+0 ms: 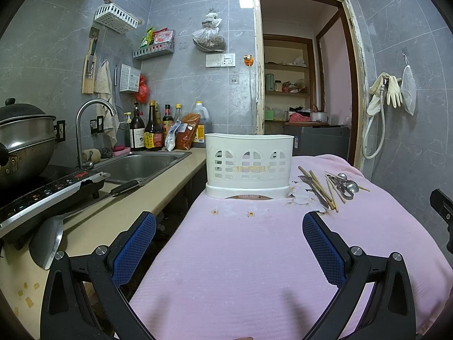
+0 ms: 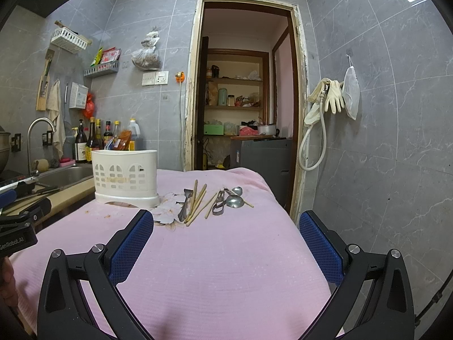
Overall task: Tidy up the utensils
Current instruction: 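Grasp the silver fork with the left tool while the right tool grasps a chopstick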
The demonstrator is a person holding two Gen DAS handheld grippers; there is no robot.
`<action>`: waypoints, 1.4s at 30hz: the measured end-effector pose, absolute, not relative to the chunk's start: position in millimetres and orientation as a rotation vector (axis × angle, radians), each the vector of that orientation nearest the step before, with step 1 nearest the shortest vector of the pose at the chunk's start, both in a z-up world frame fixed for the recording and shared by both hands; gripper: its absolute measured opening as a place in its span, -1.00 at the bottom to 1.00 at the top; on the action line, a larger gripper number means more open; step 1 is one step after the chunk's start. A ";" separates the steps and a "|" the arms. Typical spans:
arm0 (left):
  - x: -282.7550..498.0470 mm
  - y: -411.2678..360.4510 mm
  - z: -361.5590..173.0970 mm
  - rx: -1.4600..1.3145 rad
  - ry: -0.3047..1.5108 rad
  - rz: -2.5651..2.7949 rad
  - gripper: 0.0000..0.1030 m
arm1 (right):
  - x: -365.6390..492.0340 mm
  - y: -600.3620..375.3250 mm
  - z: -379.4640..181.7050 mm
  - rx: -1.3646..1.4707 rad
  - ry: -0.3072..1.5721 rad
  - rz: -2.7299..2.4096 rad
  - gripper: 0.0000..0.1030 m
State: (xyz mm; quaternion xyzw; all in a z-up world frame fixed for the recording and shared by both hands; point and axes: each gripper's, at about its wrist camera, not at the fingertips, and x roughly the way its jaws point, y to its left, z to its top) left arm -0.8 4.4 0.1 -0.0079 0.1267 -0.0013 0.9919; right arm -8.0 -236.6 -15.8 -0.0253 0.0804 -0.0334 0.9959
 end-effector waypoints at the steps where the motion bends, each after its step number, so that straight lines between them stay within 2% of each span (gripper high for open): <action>1: -0.7 4.3 0.1 -0.016 0.254 -0.003 0.98 | -7.7 -237.0 -15.1 -0.050 0.162 -0.067 1.00; 10: 8.2 1.6 -2.1 -0.028 0.274 0.002 0.98 | -4.4 -235.3 -20.6 -0.066 0.162 -0.056 1.00; 21: 31.4 -11.1 22.3 0.009 0.267 0.004 0.98 | 15.4 -243.6 7.5 -0.122 0.148 -0.017 1.00; 42: 139.0 -69.2 55.8 0.099 0.378 -0.115 0.98 | 124.5 -310.8 48.4 -0.166 0.228 0.061 1.00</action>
